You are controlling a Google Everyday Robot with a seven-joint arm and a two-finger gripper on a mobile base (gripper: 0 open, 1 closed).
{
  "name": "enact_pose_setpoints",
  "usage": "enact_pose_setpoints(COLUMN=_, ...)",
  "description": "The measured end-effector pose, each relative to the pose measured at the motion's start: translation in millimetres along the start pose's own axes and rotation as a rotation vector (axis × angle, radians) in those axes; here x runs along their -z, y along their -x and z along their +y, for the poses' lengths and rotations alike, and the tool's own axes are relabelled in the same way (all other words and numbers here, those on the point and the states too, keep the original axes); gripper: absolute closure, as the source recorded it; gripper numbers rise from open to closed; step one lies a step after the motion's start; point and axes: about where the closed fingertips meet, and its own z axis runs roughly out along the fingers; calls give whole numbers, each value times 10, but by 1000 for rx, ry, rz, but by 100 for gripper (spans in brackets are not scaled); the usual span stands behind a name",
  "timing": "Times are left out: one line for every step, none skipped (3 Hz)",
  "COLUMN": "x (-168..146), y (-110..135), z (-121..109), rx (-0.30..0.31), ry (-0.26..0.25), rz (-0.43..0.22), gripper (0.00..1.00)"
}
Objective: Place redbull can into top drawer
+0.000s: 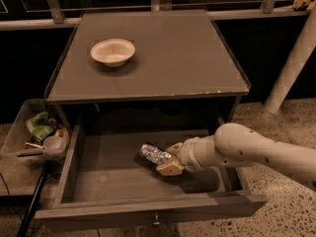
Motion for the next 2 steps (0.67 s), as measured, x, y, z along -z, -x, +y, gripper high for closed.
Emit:
enact_pose_setpoints(x=0, y=0, z=0, rx=0, ry=0, rz=0, gripper=13)
enact_pose_setpoints(x=-1, y=0, z=1, rx=0, ry=0, rz=0, gripper=0)
